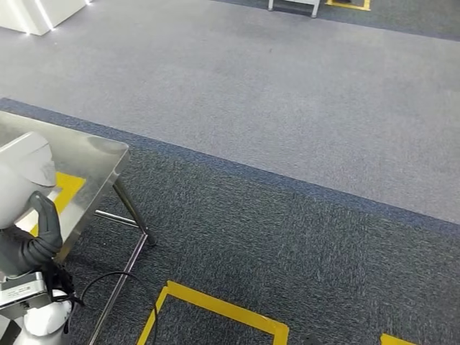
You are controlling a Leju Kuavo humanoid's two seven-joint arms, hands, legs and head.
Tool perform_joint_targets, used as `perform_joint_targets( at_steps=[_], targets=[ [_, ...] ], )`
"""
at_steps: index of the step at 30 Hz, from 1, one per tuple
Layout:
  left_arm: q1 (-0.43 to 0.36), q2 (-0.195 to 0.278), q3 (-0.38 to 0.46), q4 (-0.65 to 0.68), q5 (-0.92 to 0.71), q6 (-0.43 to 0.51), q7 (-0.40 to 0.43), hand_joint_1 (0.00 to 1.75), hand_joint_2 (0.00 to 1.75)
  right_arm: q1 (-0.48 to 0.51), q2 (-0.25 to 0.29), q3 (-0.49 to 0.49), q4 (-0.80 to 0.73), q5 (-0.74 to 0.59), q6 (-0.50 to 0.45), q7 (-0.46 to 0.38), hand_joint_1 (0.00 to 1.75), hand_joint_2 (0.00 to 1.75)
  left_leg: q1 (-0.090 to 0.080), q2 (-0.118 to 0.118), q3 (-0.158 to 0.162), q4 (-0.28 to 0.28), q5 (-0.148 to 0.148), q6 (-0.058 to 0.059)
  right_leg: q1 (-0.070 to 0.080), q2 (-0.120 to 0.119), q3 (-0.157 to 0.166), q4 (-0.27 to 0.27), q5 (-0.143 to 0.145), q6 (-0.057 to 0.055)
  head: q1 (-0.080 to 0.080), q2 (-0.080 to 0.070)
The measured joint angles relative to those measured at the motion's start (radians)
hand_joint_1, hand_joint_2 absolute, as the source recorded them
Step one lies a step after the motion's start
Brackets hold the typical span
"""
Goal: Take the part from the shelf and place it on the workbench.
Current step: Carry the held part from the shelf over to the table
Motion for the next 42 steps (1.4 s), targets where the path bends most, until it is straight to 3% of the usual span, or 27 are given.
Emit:
perform_joint_targets(
  at_steps=[2,4,5,6,7,9,11,13,14,15,17,19,20,21,22,24,26,28,29,31,33,35,36,37,39,40,42],
  targets=[
    [-0.001,-0.001,-0.001,0.001,0.000,0.000,0.000,1.75,1.75,0.001,0.000,0.000,0.000,0.000,0.001,0.000,0.00,0.00,0.002,-0.022,0.000,-0.001,0.001,0.008,-0.002,0.059,-0.058,0.118,-0.060,0.004,0.005,0.000],
    [0.000,-0.002,-0.001,0.002,0.000,0.000,0.001,1.75,1.75,0.005,0.000,0.000,0.000,0.000,0.001,0.000,0.00,0.00,0.000,-0.049,0.001,-0.001,0.001,0.012,-0.001,0.075,-0.127,0.240,-0.096,0.003,0.007,0.000],
    [0.001,-0.002,-0.002,0.003,0.001,0.000,0.003,1.75,1.75,0.006,0.000,0.000,0.000,0.000,0.001,0.000,0.00,0.00,-0.001,-0.063,0.001,0.000,0.001,0.012,0.000,0.077,-0.142,0.256,-0.086,0.001,0.007,0.000],
    [0.001,-0.001,-0.002,0.004,0.001,0.000,0.005,1.75,1.75,0.007,0.000,0.000,0.000,0.000,0.001,0.000,0.00,0.00,-0.002,-0.077,0.003,0.000,0.001,0.012,0.000,0.080,-0.138,0.232,-0.057,-0.003,0.007,0.000],
    [0.001,-0.001,-0.002,0.004,0.002,0.000,0.009,1.75,1.75,0.007,0.000,0.000,0.000,0.000,0.001,0.000,0.00,0.00,-0.002,-0.090,0.004,0.000,0.000,0.011,0.001,0.088,-0.116,0.173,-0.016,-0.007,0.007,0.000],
    [0.001,0.000,-0.003,0.005,0.005,0.000,0.018,1.75,1.75,0.006,-0.001,0.000,0.000,0.001,0.001,0.000,0.00,0.00,-0.002,-0.114,0.004,0.003,-0.001,0.008,-0.002,0.130,-0.058,0.037,0.045,-0.015,0.006,0.000],
    [0.000,0.001,-0.004,0.005,0.013,-0.001,0.026,1.75,1.75,0.005,-0.002,-0.001,0.000,0.002,0.002,-0.001,0.00,0.00,0.001,-0.134,-0.002,0.004,0.001,-0.003,-0.002,0.158,-0.027,-0.024,0.057,-0.019,0.006,0.000],
    [0.002,0.005,-0.005,0.006,0.022,-0.002,0.031,1.75,1.75,0.004,0.000,0.000,0.000,0.003,0.002,-0.002,0.00,0.00,0.004,-0.152,-0.007,0.003,0.005,-0.016,-0.002,0.143,-0.020,-0.031,0.058,-0.024,0.006,0.000],
    [0.002,0.007,-0.006,0.006,0.025,-0.002,0.032,1.75,1.75,0.004,0.001,0.000,0.000,0.004,0.003,-0.003,0.00,0.00,0.003,-0.145,-0.010,0.008,0.000,-0.021,-0.004,0.132,-0.017,-0.035,0.059,-0.028,0.005,0.000],
    [0.001,0.009,-0.006,0.006,0.026,-0.002,0.032,1.75,1.75,0.004,0.001,0.000,0.000,0.005,0.003,-0.004,0.00,0.00,0.001,-0.127,-0.018,0.028,-0.014,-0.026,-0.006,0.120,-0.013,-0.040,0.061,-0.034,0.001,0.000],
    [-0.002,0.012,-0.007,0.007,0.027,-0.002,0.033,1.75,1.75,0.006,0.001,-0.001,0.000,0.006,0.003,-0.005,0.00,0.00,0.001,-0.074,-0.061,0.125,-0.070,-0.036,-0.006,0.092,-0.007,-0.045,0.061,-0.042,-0.005,0.000],
    [-0.001,0.014,-0.009,0.010,0.031,-0.003,0.034,1.75,1.75,0.007,0.001,-0.001,0.000,0.007,0.003,-0.006,0.00,0.00,0.006,-0.051,-0.115,0.243,-0.118,-0.044,-0.003,0.065,-0.005,-0.045,0.057,-0.046,-0.007,0.000],
    [0.000,0.015,-0.010,0.011,0.034,-0.003,0.034,1.75,1.75,0.007,0.001,-0.001,0.000,0.008,0.003,-0.006,0.00,0.00,0.008,-0.048,-0.125,0.266,-0.118,-0.046,-0.003,0.052,-0.004,-0.044,0.056,-0.046,-0.008,0.000],
    [0.001,0.016,-0.011,0.012,0.038,-0.004,0.034,1.75,1.75,0.006,0.001,0.000,0.000,0.009,0.003,-0.006,0.00,0.00,0.010,-0.044,-0.117,0.251,-0.099,-0.047,-0.002,0.040,-0.002,-0.044,0.054,-0.045,-0.008,0.000],
    [0.001,0.017,-0.012,0.013,0.041,-0.005,0.033,1.75,1.75,0.006,0.001,0.000,0.000,0.010,0.003,-0.006,0.00,0.00,0.010,-0.037,-0.090,0.199,-0.066,-0.046,-0.002,0.028,0.002,-0.044,0.051,-0.043,-0.008,0.000],
    [0.000,0.019,-0.013,0.013,0.045,-0.005,0.033,1.75,1.75,0.006,0.001,0.000,0.000,0.010,0.003,-0.006,0.00,0.00,0.002,0.004,-0.020,0.065,-0.013,-0.038,0.001,0.008,0.009,-0.043,0.044,-0.037,-0.008,0.000],
    [-0.002,0.020,-0.015,0.013,0.046,-0.007,0.032,1.75,1.75,0.005,0.001,0.000,0.000,0.010,0.003,-0.006,0.00,0.00,-0.007,0.035,0.010,0.000,-0.004,-0.026,0.005,-0.010,0.012,-0.042,0.039,-0.029,-0.007,0.000],
    [-0.002,0.022,-0.016,0.013,0.051,-0.009,0.031,1.75,1.75,0.002,0.001,0.000,0.000,0.011,0.003,-0.006,0.00,0.00,-0.009,0.019,0.007,-0.003,-0.005,-0.015,0.008,-0.031,0.016,-0.044,0.036,-0.020,-0.006,0.000],
    [-0.001,0.023,-0.017,0.012,0.053,-0.010,0.031,1.75,1.75,0.001,0.000,0.000,0.000,0.011,0.003,-0.007,0.00,0.00,-0.007,0.008,0.008,-0.007,-0.003,-0.010,0.007,-0.027,0.017,-0.041,0.030,-0.014,-0.004,0.000],
    [-0.003,0.024,-0.019,0.012,0.057,-0.013,0.030,1.75,1.75,-0.001,0.000,0.000,0.000,0.011,0.004,-0.007,0.00,0.00,0.000,-0.011,0.011,-0.015,0.002,0.001,0.004,0.018,-0.004,0.008,-0.005,-0.005,0.000,0.000],
    [-0.003,0.024,-0.022,0.012,0.058,-0.016,0.029,1.75,1.75,0.001,0.000,0.000,0.000,0.012,0.004,-0.008,0.00,0.00,0.003,-0.031,0.011,-0.016,0.003,0.008,0.001,0.067,-0.069,0.138,-0.067,-0.001,0.004,0.000],
    [0.000,0.024,-0.023,0.013,0.060,-0.018,0.029,1.75,1.75,0.005,0.000,0.000,0.000,0.012,0.006,-0.007,0.00,0.00,0.003,-0.055,0.011,-0.015,0.003,0.009,0.001,0.077,-0.127,0.241,-0.092,0.000,0.004,0.000],
    [0.002,0.024,-0.024,0.013,0.061,-0.018,0.029,1.75,1.75,0.006,0.000,0.000,0.000,0.012,0.006,-0.007,0.00,0.00,0.003,-0.068,0.012,-0.014,0.003,0.009,0.001,0.078,-0.132,0.239,-0.075,-0.001,0.004,0.000],
    [0.003,0.024,-0.024,0.013,0.062,-0.019,0.029,1.75,1.75,0.007,0.000,0.000,0.000,0.011,0.006,-0.007,0.00,0.00,0.003,-0.081,0.013,-0.013,0.003,0.008,0.001,0.082,-0.118,0.197,-0.041,-0.002,0.005,0.000],
    [0.003,0.024,-0.025,0.013,0.064,-0.019,0.029,1.75,1.75,0.006,0.000,-0.001,0.000,0.011,0.006,-0.007,0.00,0.00,0.003,-0.105,0.012,-0.009,0.001,0.004,-0.003,0.117,-0.059,0.056,0.030,-0.006,0.005,0.000],
    [0.002,0.024,-0.026,0.013,0.064,-0.019,0.029,1.75,1.75,0.006,0.000,-0.001,0.000,0.011,0.006,-0.007,0.00,0.00,0.003,-0.116,0.010,-0.007,0.001,-0.001,-0.006,0.136,-0.033,0.003,0.047,-0.008,0.004,0.000],
    [0.003,0.025,-0.026,0.013,0.065,-0.020,0.029,1.75,1.75,0.006,0.000,-0.001,0.000,0.011,0.006,-0.006,0.00,0.00,0.005,-0.137,0.002,-0.005,0.005,-0.014,-0.006,0.154,-0.011,-0.034,0.048,-0.013,0.003,0.000]
  ],
)
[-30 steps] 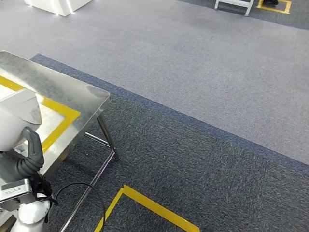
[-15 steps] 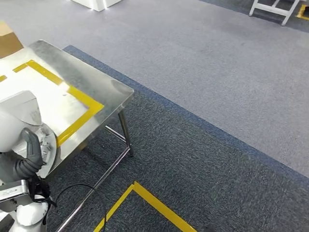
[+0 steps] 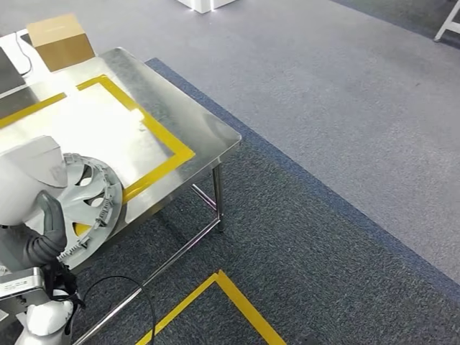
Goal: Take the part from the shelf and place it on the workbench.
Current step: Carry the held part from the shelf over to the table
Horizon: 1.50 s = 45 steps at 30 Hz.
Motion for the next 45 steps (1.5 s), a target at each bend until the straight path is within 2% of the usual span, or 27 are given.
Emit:
perform_joint_targets(
  at_steps=[2,4,6,7,9,11,12,14,15,17,19,21,23,24,25,26,28,30,32,33,35,37,39,40,41,43,45],
  targets=[
    [0.002,0.001,0.000,0.000,0.000,0.000,0.000,1.75,1.75,0.000,0.000,0.000,0.000,0.000,0.000,0.000,0.00,0.00,0.003,-0.011,-0.004,0.001,0.002,-0.011,0.000,-0.021,0.005,-0.004,0.004,-0.009,0.000,0.000],
    [0.001,0.003,-0.001,0.000,0.000,0.000,0.000,1.75,1.75,0.000,0.000,0.000,0.000,-0.001,0.000,0.000,0.00,0.00,0.001,0.023,-0.022,0.042,-0.027,-0.021,-0.002,-0.046,0.010,-0.009,0.006,-0.021,-0.005,0.000],
    [-0.001,0.004,-0.002,0.000,0.000,0.000,0.000,1.75,1.75,0.001,0.000,0.000,0.000,-0.001,-0.001,0.000,0.00,0.00,0.001,0.074,-0.074,0.156,-0.088,-0.029,-0.002,-0.071,0.012,-0.011,0.005,-0.028,-0.010,0.000],
    [0.000,0.004,-0.003,0.000,0.000,0.000,0.000,1.75,1.75,0.002,0.000,0.000,0.000,-0.001,-0.002,0.000,0.00,0.00,0.002,0.085,-0.104,0.222,-0.116,-0.032,0.000,-0.085,0.012,-0.011,0.004,-0.030,-0.010,0.000],
    [0.002,0.005,-0.004,0.000,-0.003,0.002,-0.001,1.75,1.75,0.003,0.000,0.000,0.000,0.000,-0.001,0.001,0.00,0.00,0.004,0.092,-0.126,0.274,-0.119,-0.033,0.001,-0.112,0.014,-0.010,0.001,-0.031,-0.010,0.000],
    [0.003,0.006,-0.004,0.000,-0.010,0.003,-0.004,1.75,1.75,0.002,0.001,-0.001,0.000,0.000,-0.001,0.001,0.00,0.00,0.003,0.103,-0.076,0.180,-0.057,-0.028,0.002,-0.135,0.020,-0.010,-0.004,-0.028,-0.010,0.000],
    [0.001,0.006,-0.004,0.000,-0.015,0.004,-0.005,1.75,1.75,0.002,0.001,-0.001,0.000,0.000,-0.001,0.001,0.00,0.00,-0.001,0.126,-0.038,0.110,-0.030,-0.023,0.003,-0.145,0.023,-0.010,-0.007,-0.026,-0.010,0.000],
    [-0.005,0.007,-0.004,0.000,-0.023,0.004,-0.007,1.75,1.75,0.001,0.001,-0.001,0.000,0.000,-0.001,0.000,0.00,0.00,-0.012,0.166,0.008,0.014,-0.008,-0.012,0.009,-0.163,0.027,-0.008,-0.012,-0.019,-0.010,0.000],
    [-0.007,0.008,-0.005,0.000,-0.028,0.005,-0.007,1.75,1.75,0.000,0.001,-0.001,0.000,0.000,-0.001,0.000,0.00,0.00,-0.017,0.175,0.012,0.001,-0.013,-0.008,0.011,-0.173,0.027,-0.008,-0.014,-0.015,-0.009,0.000],
    [-0.010,0.009,-0.005,0.000,-0.034,0.006,-0.006,1.75,1.75,-0.003,0.001,-0.001,0.000,0.000,0.000,0.000,0.00,0.00,-0.016,0.155,0.009,-0.005,-0.011,0.001,0.012,-0.192,0.029,-0.010,-0.019,-0.006,-0.007,0.000],
    [-0.013,0.011,-0.004,0.000,-0.039,0.006,-0.006,1.75,1.75,-0.005,0.001,-0.001,0.000,0.000,0.000,0.000,0.00,0.00,-0.009,0.134,0.012,-0.012,-0.005,0.013,0.010,-0.162,0.018,0.020,-0.046,0.004,-0.003,0.000],
    [-0.016,0.010,-0.004,0.000,-0.043,0.006,-0.005,1.75,1.75,-0.005,0.000,-0.001,0.000,0.001,0.001,-0.001,0.00,0.00,-0.004,0.114,0.013,-0.016,-0.002,0.020,0.007,-0.103,-0.035,0.131,-0.104,0.011,0.002,0.000],
    [-0.017,0.011,-0.004,0.001,-0.048,0.006,-0.002,1.75,1.75,-0.001,0.000,-0.002,0.000,0.001,0.002,0.000,0.00,0.00,-0.004,0.090,0.012,-0.015,-0.002,0.022,0.006,-0.080,-0.105,0.260,-0.146,0.013,0.005,0.000],
    [-0.017,0.011,-0.005,0.001,-0.051,0.006,0.000,1.75,1.75,0.001,0.000,-0.002,0.000,0.001,0.002,0.000,0.00,0.00,-0.004,0.076,0.013,-0.014,-0.002,0.023,0.006,-0.078,-0.122,0.283,-0.140,0.013,0.005,0.000],
    [-0.017,0.011,-0.004,0.001,-0.053,0.006,0.004,1.75,1.75,0.002,0.000,-0.002,0.000,0.001,0.002,0.001,0.00,0.00,-0.004,0.062,0.014,-0.014,-0.002,0.022,0.006,-0.075,-0.120,0.264,-0.114,0.012,0.005,0.000],
    [-0.017,0.012,-0.004,0.002,-0.055,0.006,0.008,1.75,1.75,0.002,0.000,-0.003,0.000,0.001,0.003,0.001,0.00,0.00,-0.003,0.049,0.015,-0.013,-0.003,0.021,0.005,-0.069,-0.100,0.208,-0.073,0.010,0.005,0.000],
    [-0.017,0.014,-0.004,0.002,-0.059,0.003,0.013,1.75,1.75,0.002,0.000,-0.004,0.000,0.001,0.004,0.001,0.00,0.00,-0.003,0.026,0.014,-0.008,-0.005,0.016,0.001,-0.029,-0.042,0.070,-0.009,0.005,0.005,0.000],
    [-0.016,0.016,-0.003,0.002,-0.063,-0.001,0.017,1.75,1.75,0.002,0.000,-0.004,0.000,0.002,0.005,0.001,0.00,0.00,-0.002,0.005,0.007,-0.005,-0.004,0.004,-0.002,-0.002,-0.008,0.004,0.005,-0.001,0.004,0.000],
    [-0.014,0.020,-0.003,0.002,-0.066,-0.005,0.020,1.75,1.75,0.001,0.001,-0.005,0.000,0.002,0.005,0.002,0.00,0.00,-0.001,-0.013,0.000,-0.006,0.000,-0.009,-0.001,-0.015,0.000,-0.002,0.003,-0.008,0.004,0.000],
    [-0.013,0.022,-0.002,0.002,-0.068,-0.006,0.022,1.75,1.75,0.000,0.001,-0.005,0.000,0.002,0.005,0.002,0.00,0.00,-0.001,-0.004,-0.002,-0.001,-0.004,-0.014,-0.002,-0.026,0.002,-0.005,0.004,-0.014,0.003,0.000],
    [-0.014,0.026,-0.002,0.002,-0.071,-0.007,0.022,1.75,1.75,0.000,0.001,-0.006,0.000,0.002,0.005,0.002,0.00,0.00,-0.004,0.042,-0.028,0.057,-0.041,-0.023,-0.005,-0.050,0.008,-0.012,0.006,-0.026,-0.003,0.000],
    [-0.015,0.027,-0.002,0.002,-0.072,-0.008,0.023,1.75,1.75,0.002,0.000,-0.006,0.000,0.002,0.005,0.002,0.00,0.00,-0.001,0.083,-0.087,0.186,-0.104,-0.031,-0.002,-0.076,0.010,-0.012,0.004,-0.033,-0.008,0.000],
    [-0.012,0.029,-0.002,0.004,-0.072,-0.009,0.023,1.75,1.75,0.003,0.000,-0.006,0.000,0.002,0.005,0.002,0.00,0.00,0.003,0.091,-0.129,0.276,-0.130,-0.034,0.000,-0.102,0.012,-0.012,0.000,-0.035,-0.008,0.000],
    [-0.011,0.030,-0.002,0.004,-0.073,-0.009,0.024,1.75,1.75,0.003,0.001,-0.006,0.000,0.002,0.005,0.002,0.00,0.00,0.003,0.092,-0.124,0.267,-0.113,-0.034,0.001,-0.115,0.014,-0.012,-0.001,-0.034,-0.008,0.000],
    [-0.011,0.031,-0.002,0.005,-0.073,-0.009,0.024,1.75,1.75,0.002,0.001,-0.006,0.000,0.002,0.005,0.002,0.00,0.00,0.003,0.097,-0.098,0.218,-0.081,-0.032,0.001,-0.126,0.017,-0.012,-0.004,-0.033,-0.008,0.000],
    [-0.012,0.032,-0.002,0.005,-0.073,-0.009,0.024,1.75,1.75,0.001,0.001,-0.006,0.000,0.002,0.005,0.002,0.00,0.00,-0.004,0.135,-0.026,0.078,-0.022,-0.022,0.005,-0.148,0.025,-0.011,-0.011,-0.028,-0.008,0.000],
    [-0.015,0.033,-0.003,0.006,-0.074,-0.011,0.024,1.75,1.75,0.000,0.001,-0.006,0.000,0.002,0.005,0.002,0.00,0.00,-0.013,0.166,0.010,0.003,-0.007,-0.013,0.011,-0.166,0.028,-0.009,-0.017,-0.021,-0.007,0.000]
  ],
)
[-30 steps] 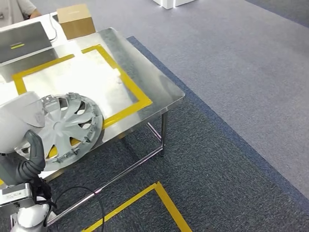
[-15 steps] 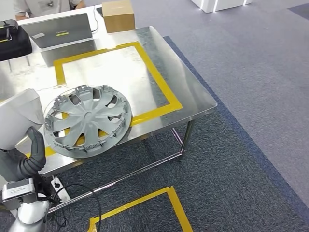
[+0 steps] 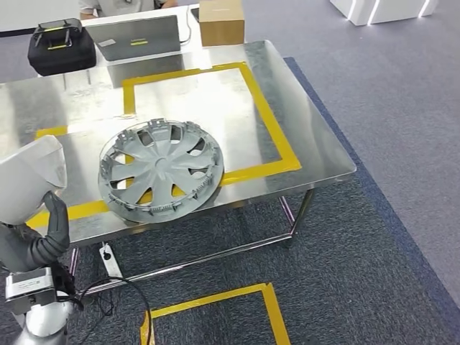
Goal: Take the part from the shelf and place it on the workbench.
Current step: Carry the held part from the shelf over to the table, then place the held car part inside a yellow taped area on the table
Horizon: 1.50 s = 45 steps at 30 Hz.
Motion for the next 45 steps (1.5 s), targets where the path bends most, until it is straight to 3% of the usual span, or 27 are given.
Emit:
perform_joint_targets(
  at_steps=[2,3,5,7,8,9,10,11,13,14,16,20,22,26,32,39,45],
  targets=[
    [0.000,0.002,0.000,0.000,-0.006,-0.006,0.003,1.75,1.75,-0.004,0.000,0.000,0.000,0.000,0.000,0.000,0.00,0.00,-0.002,-0.012,-0.001,-0.008,-0.003,0.008,0.003,-0.020,0.004,-0.002,-0.003,0.009,0.002,0.000],
    [0.001,0.004,0.001,0.000,-0.010,-0.011,0.007,1.75,1.75,-0.006,0.000,0.000,0.000,0.000,0.000,0.000,0.00,0.00,0.000,-0.021,-0.001,-0.012,-0.001,0.013,0.002,-0.017,0.004,0.000,-0.008,0.014,0.003,0.000],
    [0.001,0.006,0.000,0.001,-0.017,-0.023,0.016,1.75,1.75,-0.007,-0.001,-0.001,0.000,-0.001,0.000,-0.001,0.00,0.00,0.007,-0.040,0.002,-0.020,0.004,0.024,-0.001,0.026,-0.016,0.044,-0.041,0.024,0.007,0.000],
    [0.007,0.005,-0.002,0.003,-0.023,-0.031,0.021,1.75,1.75,-0.003,-0.001,-0.003,0.000,-0.002,0.000,-0.002,0.00,0.00,0.011,-0.059,0.002,-0.021,0.006,0.029,-0.004,0.075,-0.080,0.168,-0.100,0.029,0.011,0.000],
    [0.013,0.005,-0.003,0.005,-0.024,-0.033,0.022,1.75,1.75,0.000,-0.001,-0.004,0.000,-0.002,0.001,-0.002,0.00,0.00,0.011,-0.070,0.002,-0.021,0.006,0.030,-0.004,0.083,-0.114,0.232,-0.121,0.031,0.012,0.000],
    [0.019,0.004,-0.005,0.007,-0.026,-0.034,0.022,1.75,1.75,0.002,-0.001,-0.004,0.000,-0.002,0.001,-0.002,0.00,0.00,0.010,-0.082,0.002,-0.020,0.006,0.030,-0.004,0.086,-0.140,0.274,-0.127,0.032,0.012,0.000],
    [0.025,0.004,-0.006,0.008,-0.027,-0.035,0.022,1.75,1.75,0.004,-0.001,-0.004,0.000,-0.002,0.001,-0.002,0.00,0.00,0.011,-0.095,0.002,-0.020,0.006,0.030,-0.004,0.088,-0.148,0.278,-0.112,0.033,0.012,0.000],
    [0.029,0.004,-0.007,0.010,-0.029,-0.037,0.022,1.75,1.75,0.005,-0.001,-0.004,0.000,-0.002,0.000,-0.002,0.00,0.00,0.011,-0.107,0.002,-0.018,0.005,0.030,-0.005,0.090,-0.137,0.242,-0.080,0.032,0.012,0.000],
    [0.034,0.003,-0.008,0.011,-0.034,-0.043,0.024,1.75,1.75,0.004,-0.002,-0.005,0.000,-0.003,-0.001,-0.002,0.00,0.00,0.012,-0.128,0.002,-0.013,0.002,0.025,-0.007,0.111,-0.084,0.112,-0.008,0.029,0.013,0.000],
    [0.036,0.003,-0.008,0.011,-0.036,-0.046,0.026,1.75,1.75,0.003,-0.003,-0.005,0.000,-0.003,-0.002,-0.002,0.00,0.00,0.011,-0.136,-0.001,-0.009,0.000,0.020,-0.008,0.123,-0.058,0.057,0.010,0.025,0.012,0.000],
    [0.041,0.004,-0.008,0.011,-0.039,-0.048,0.030,1.75,1.75,-0.001,-0.003,-0.006,0.000,-0.004,-0.003,0.001,0.00,0.00,0.009,-0.147,-0.008,-0.002,-0.001,0.012,-0.009,0.135,-0.037,0.014,0.013,0.018,0.012,0.000],
    [0.054,0.006,-0.005,0.012,-0.042,-0.050,0.034,1.75,1.75,-0.002,-0.003,-0.011,0.000,-0.007,-0.009,0.012,0.00,0.00,0.010,-0.150,-0.008,-0.003,0.003,0.030,-0.007,0.135,-0.033,0.010,0.015,0.015,0.011,0.000],
    [0.055,0.006,-0.004,0.012,-0.042,-0.050,0.034,1.75,1.75,-0.002,-0.003,-0.014,0.000,-0.008,-0.011,0.013,0.00,0.00,0.011,-0.150,-0.005,-0.007,0.003,0.030,-0.005,0.135,-0.033,0.010,0.015,0.011,0.011,0.000],
    [0.056,0.006,-0.002,0.012,-0.042,-0.050,0.034,1.75,1.75,-0.003,-0.003,-0.020,0.000,-0.008,-0.011,0.014,0.00,0.00,0.012,-0.149,-0.003,-0.013,0.005,0.023,-0.003,0.135,-0.033,0.011,0.014,0.004,0.011,0.000],
    [0.057,0.006,0.000,0.013,-0.043,-0.050,0.034,1.75,1.75,-0.003,-0.003,-0.022,0.000,-0.008,-0.011,0.015,0.00,0.00,0.015,-0.149,-0.003,-0.016,0.005,0.000,-0.002,0.135,-0.033,0.012,0.013,0.001,0.012,0.000],
    [0.057,0.014,0.017,0.025,-0.074,-0.069,0.064,1.75,1.75,-0.003,-0.003,-0.022,0.000,-0.003,-0.011,0.015,0.00,0.00,0.013,-0.149,-0.004,-0.013,0.003,-0.003,-0.004,0.135,-0.032,0.012,0.013,0.002,0.012,0.000],
    [0.049,0.060,0.086,0.110,-0.172,-0.098,0.125,1.75,1.75,-0.003,-0.003,-0.022,0.000,0.002,-0.007,0.013,0.00,0.00,0.011,-0.148,-0.004,-0.012,0.003,-0.002,-0.005,0.135,-0.032,0.011,0.013,0.002,0.012,0.000]
  ],
)
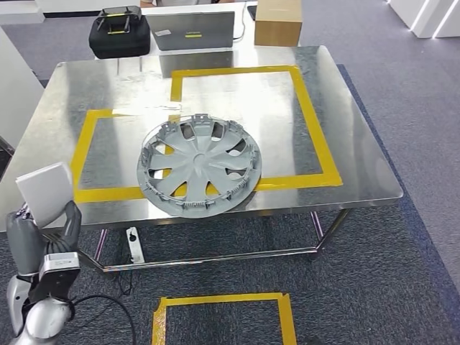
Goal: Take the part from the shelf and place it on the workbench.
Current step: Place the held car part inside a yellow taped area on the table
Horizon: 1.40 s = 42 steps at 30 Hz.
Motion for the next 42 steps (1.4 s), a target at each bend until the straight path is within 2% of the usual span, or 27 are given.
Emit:
perform_joint_targets(
  at_steps=[3,9,17,27,38,42],
  targets=[
    [-0.025,0.043,0.055,0.086,-0.058,-0.013,0.021,1.75,1.75,-0.001,-0.001,0.000,0.000,0.007,0.005,-0.007,0.00,0.00,0.000,0.000,0.000,0.000,0.000,0.000,0.000,0.000,0.000,0.000,0.000,0.000,0.000,0.000],
    [-0.139,0.141,0.147,0.314,-0.159,-0.061,0.034,1.75,1.75,-0.006,-0.003,0.001,0.000,0.023,0.013,-0.024,0.00,0.00,0.002,0.000,0.000,0.000,0.001,-0.001,0.001,0.000,0.000,0.000,0.001,-0.001,0.000,0.000],
    [-0.300,0.193,0.101,0.513,-0.340,-0.119,0.124,1.75,1.75,-0.016,-0.004,0.004,0.000,0.032,0.018,-0.034,0.00,0.00,0.002,0.001,0.000,0.001,0.001,-0.002,0.001,0.001,0.000,0.000,0.001,0.000,0.000,0.000],
    [-0.399,0.201,0.002,0.610,-0.413,-0.179,0.146,1.75,1.75,-0.018,-0.004,0.005,0.000,0.038,0.025,-0.031,0.00,0.00,0.001,0.001,-0.001,0.003,0.001,-0.001,0.000,0.001,-0.001,0.000,0.001,0.000,0.000,0.000],
    [-0.552,0.138,-0.209,0.719,-0.513,-0.350,0.177,1.75,1.75,-0.019,-0.004,0.020,0.000,0.048,0.036,-0.037,0.00,0.00,0.001,0.001,-0.001,0.004,0.001,-0.001,0.000,0.002,0.000,0.000,0.002,0.001,0.000,0.000],
    [-0.570,0.127,-0.263,0.751,-0.520,-0.352,0.181,0.00,1.75,-0.018,-0.004,0.020,0.000,0.048,0.038,-0.030,0.00,0.00,0.001,0.002,-0.001,0.004,0.001,-0.001,0.000,0.002,0.000,0.000,0.002,0.001,0.000,0.000]
  ],
)
